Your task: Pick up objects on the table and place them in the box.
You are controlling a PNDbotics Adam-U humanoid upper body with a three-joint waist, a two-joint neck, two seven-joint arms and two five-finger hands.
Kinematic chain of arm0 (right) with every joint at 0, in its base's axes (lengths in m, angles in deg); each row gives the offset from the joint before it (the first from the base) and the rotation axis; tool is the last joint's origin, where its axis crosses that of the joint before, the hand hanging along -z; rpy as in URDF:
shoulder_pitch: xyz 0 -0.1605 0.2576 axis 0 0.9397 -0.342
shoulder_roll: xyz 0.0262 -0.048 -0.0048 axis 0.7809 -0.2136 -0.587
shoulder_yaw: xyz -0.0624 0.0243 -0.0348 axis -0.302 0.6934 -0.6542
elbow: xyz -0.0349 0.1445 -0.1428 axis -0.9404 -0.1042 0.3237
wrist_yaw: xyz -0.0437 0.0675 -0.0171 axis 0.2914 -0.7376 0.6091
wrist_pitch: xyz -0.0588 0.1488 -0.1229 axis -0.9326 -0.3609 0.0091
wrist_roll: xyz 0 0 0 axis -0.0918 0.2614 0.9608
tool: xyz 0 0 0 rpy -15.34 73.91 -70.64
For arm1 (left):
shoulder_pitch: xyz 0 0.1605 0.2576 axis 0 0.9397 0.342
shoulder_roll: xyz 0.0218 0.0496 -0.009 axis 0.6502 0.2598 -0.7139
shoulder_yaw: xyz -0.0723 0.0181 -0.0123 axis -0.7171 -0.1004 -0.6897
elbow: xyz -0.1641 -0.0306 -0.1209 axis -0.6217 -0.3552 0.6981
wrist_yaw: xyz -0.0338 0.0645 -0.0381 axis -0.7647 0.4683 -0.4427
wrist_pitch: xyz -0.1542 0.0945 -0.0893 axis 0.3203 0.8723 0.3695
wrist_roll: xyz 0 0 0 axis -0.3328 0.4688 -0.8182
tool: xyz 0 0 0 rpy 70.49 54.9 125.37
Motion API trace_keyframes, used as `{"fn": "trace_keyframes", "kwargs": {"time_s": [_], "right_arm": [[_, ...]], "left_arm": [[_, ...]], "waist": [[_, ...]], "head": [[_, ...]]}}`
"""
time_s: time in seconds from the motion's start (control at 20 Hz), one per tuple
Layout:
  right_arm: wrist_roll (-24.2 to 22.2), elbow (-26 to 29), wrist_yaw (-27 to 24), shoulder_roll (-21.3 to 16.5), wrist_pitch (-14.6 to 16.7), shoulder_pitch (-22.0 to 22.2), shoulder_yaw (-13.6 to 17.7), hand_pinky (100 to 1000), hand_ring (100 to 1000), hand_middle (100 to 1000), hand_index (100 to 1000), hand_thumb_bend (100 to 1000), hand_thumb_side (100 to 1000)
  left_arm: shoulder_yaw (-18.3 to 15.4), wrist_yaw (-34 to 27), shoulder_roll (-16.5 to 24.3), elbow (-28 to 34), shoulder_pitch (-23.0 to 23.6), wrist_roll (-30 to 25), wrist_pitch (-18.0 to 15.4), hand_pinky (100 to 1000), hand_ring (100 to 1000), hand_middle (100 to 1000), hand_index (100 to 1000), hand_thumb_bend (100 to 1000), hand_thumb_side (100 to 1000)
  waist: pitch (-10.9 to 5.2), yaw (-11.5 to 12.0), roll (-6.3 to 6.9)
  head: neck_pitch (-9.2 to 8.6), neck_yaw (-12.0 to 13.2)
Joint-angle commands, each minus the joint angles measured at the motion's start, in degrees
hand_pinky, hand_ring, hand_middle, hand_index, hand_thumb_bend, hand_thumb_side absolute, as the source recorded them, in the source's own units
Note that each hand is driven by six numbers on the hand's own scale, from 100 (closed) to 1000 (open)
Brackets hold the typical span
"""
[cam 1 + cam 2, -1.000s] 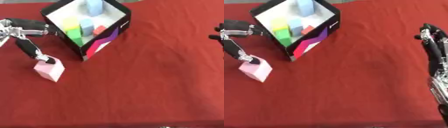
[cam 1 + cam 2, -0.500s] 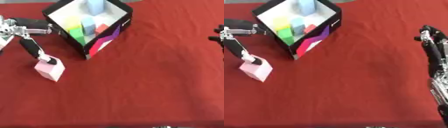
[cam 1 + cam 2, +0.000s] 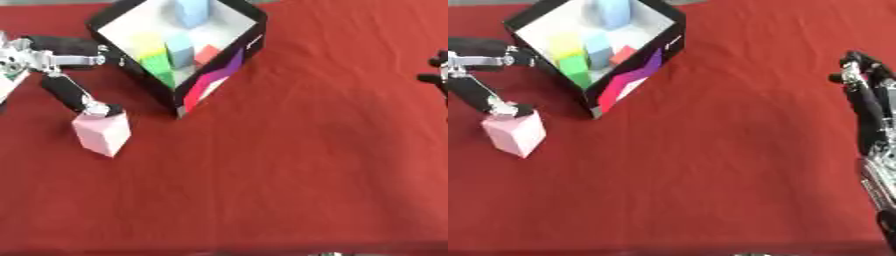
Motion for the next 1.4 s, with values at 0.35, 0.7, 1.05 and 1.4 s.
{"fn": "trace_keyframes", "kwargs": {"time_s": [0.35, 0.7, 1.05, 1.4], "right_arm": [[0.0, 0.2, 0.4, -1.1, 0.0, -0.5, 0.3, 1000, 725, 771, 816, 100, 582], [0.0, 0.2, 0.5, -1.1, -0.1, -0.3, 0.4, 1000, 725, 771, 817, 100, 584], [-0.2, 0.0, 0.5, -0.9, -0.1, -0.3, 0.2, 1000, 725, 771, 817, 100, 584], [-0.4, -0.1, 0.6, -0.8, 0.0, -0.2, 0.2, 1000, 726, 772, 817, 100, 585]], "left_arm": [[0.0, -3.8, 6.6, 6.7, 2.1, -13.2, -10.6, 922, 950, 862, 949, 368, 654], [-0.6, -1.5, 9.2, 8.7, 4.3, -13.2, -11.1, 916, 940, 839, 938, 387, 690], [1.2, 0.4, 10.3, 9.1, 5.8, -13.2, -11.2, 933, 954, 854, 934, 446, 752], [1.6, 6.2, 9.3, 5.2, 5.1, -13.2, -13.9, 937, 962, 865, 941, 537, 714]], "waist": [[-0.98, -0.1, 0.1], [-1.04, 0.0, 0.1], [-0.97, -0.2, 0.05], [-0.93, -0.2, 0.01]], "head": [[-0.32, 0.6], [-0.38, 0.4], [-0.42, 0.7], [-0.38, 1.1]]}}
